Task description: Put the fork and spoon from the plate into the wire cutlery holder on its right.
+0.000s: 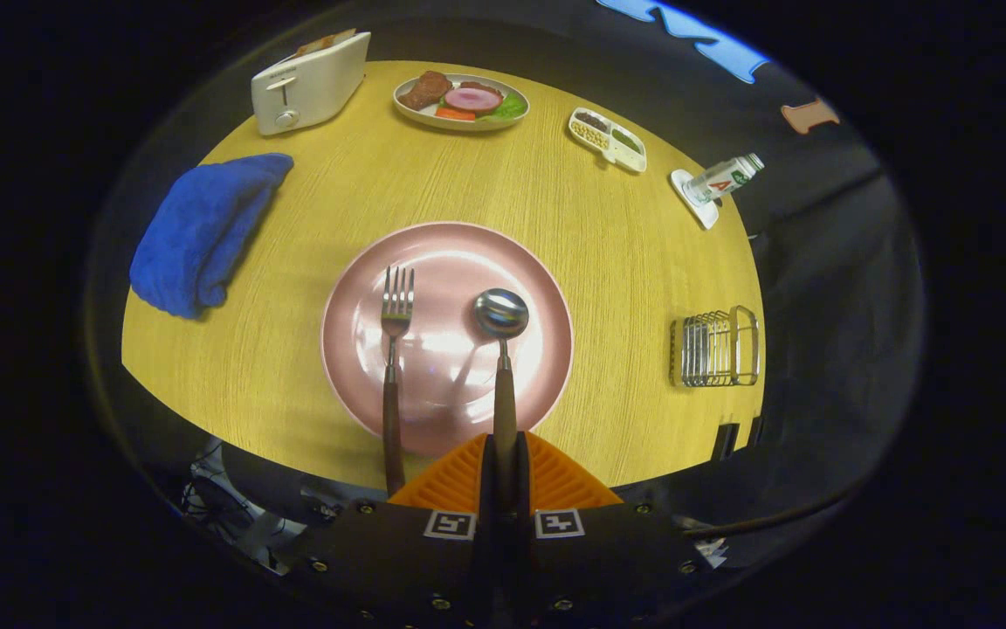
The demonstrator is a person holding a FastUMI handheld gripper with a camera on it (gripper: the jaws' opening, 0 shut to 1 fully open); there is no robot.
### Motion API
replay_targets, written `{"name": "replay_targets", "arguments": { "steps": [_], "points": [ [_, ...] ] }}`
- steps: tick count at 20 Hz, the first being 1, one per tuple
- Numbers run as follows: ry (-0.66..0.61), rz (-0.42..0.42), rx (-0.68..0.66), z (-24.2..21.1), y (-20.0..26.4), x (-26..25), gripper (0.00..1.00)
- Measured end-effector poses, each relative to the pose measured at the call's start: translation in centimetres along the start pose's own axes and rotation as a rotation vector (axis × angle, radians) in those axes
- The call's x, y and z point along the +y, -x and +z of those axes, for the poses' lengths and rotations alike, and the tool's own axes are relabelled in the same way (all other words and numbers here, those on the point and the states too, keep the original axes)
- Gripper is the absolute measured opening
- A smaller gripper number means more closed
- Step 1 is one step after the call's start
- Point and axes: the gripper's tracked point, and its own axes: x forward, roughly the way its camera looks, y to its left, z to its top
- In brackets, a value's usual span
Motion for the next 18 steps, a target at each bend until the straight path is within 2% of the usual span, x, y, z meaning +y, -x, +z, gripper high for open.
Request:
{"name": "replay_targets", "arguments": {
  "steps": [5,10,14,18],
  "points": [
    [-0.045,-0.038,-0.026,1.2,2.0,-2.4,0.11],
    [-0.16,-0.116,-0.036,2.2,3.6,-8.7,0.1],
    [-0.281,-0.174,-0.004,1.5,3.4,-14.3,0.1],
    [-0.384,-0.197,0.049,0.0,1.7,-18.5,0.1]
  ]
}}
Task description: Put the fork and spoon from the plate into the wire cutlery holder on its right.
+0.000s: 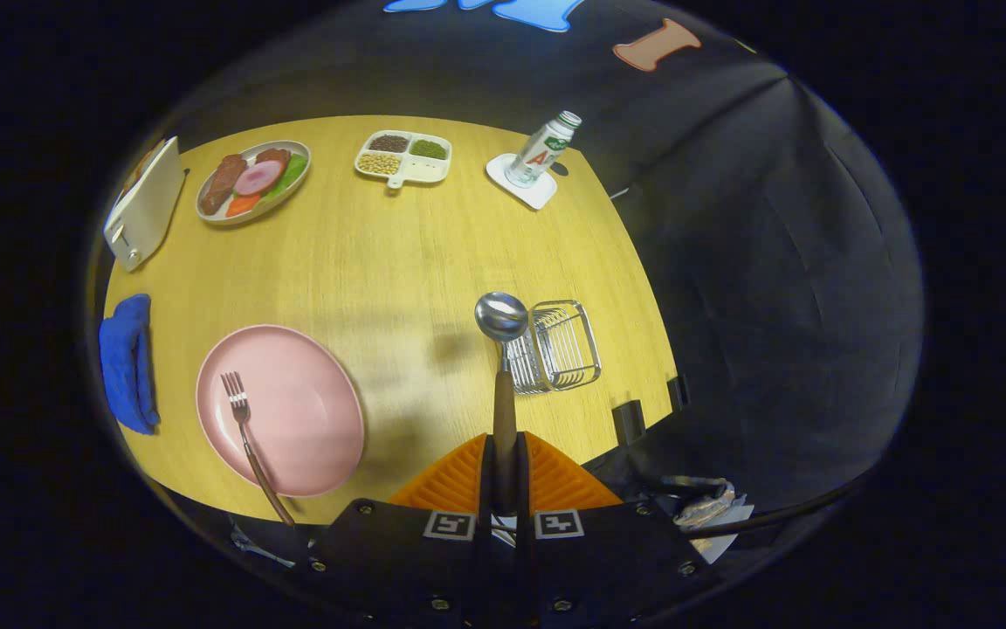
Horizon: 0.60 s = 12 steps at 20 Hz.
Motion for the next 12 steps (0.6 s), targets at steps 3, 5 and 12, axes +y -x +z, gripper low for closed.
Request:
{"name": "replay_targets", "arguments": {
  "steps": [3,5,12],
  "points": [
    [-0.058,-0.006,0.046,-0.5,-1.5,-1.8,0.11],
    [-0.088,-0.007,0.07,-0.6,-2.2,-2.7,0.1],
    [-0.126,0.042,0.112,-0.2,-4.4,-3.7,0.1]
  ]
}}
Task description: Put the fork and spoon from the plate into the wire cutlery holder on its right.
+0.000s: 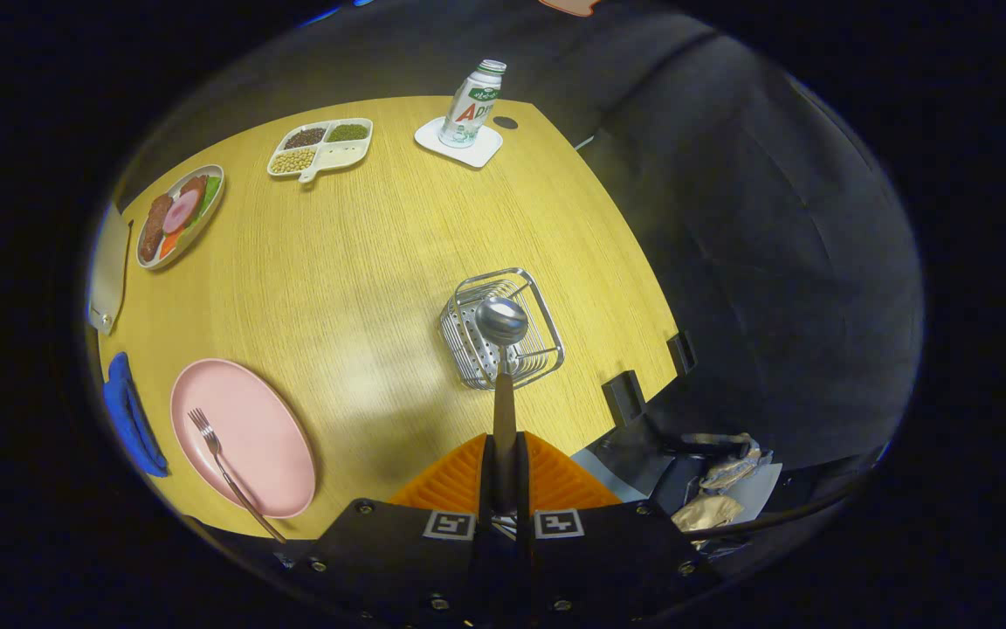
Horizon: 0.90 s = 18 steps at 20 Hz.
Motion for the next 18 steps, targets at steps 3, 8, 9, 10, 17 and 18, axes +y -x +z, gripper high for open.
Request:
{"name": "replay_targets", "arguments": {
  "steps": [3,8,9,10,17,18],
  "points": [
    [0.01,-0.003,-0.02,0.8,0.4,-0.3,0.15],
    [0.043,0.004,-0.052,1.5,1.2,0.7,0.28],
    [0.055,0.004,-0.057,1.4,1.4,1.0,0.28],
    [0.068,0.007,-0.062,1.4,1.6,1.4,0.28],
    [0.201,0.041,-0.099,0.2,3.2,6.0,0.28],
    [0.224,0.05,-0.104,0.0,3.5,6.9,0.28]
  ]
}}
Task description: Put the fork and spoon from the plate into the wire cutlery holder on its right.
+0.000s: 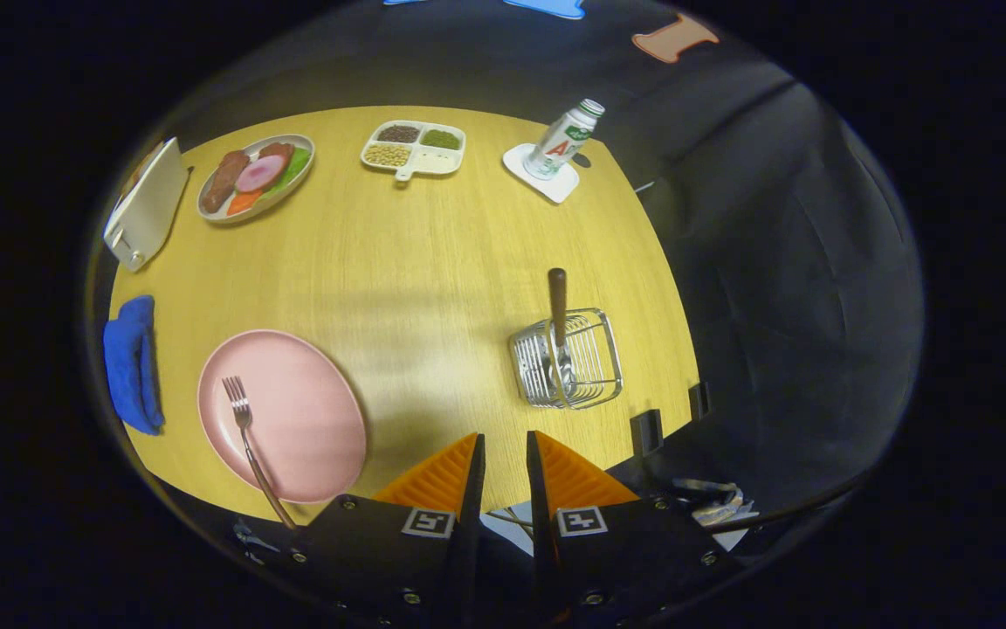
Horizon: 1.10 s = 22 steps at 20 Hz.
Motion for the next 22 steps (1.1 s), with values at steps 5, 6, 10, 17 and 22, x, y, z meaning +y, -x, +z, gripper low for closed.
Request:
{"name": "replay_targets", "arguments": {
  "steps": [5,6,10,17,22],
  "points": [
    [0.123,0.049,-0.023,-1.0,1.4,4.9,0.28],
    [0.147,0.056,-0.029,-1.1,1.8,5.8,0.28],
    [0.229,0.09,-0.051,-2.1,2.8,9.2,0.28],
    [0.323,0.175,-0.041,-4.6,2.7,15.0,0.28],
    [0.322,0.248,-0.013,-6.2,2.3,18.6,0.28]
  ]
}}
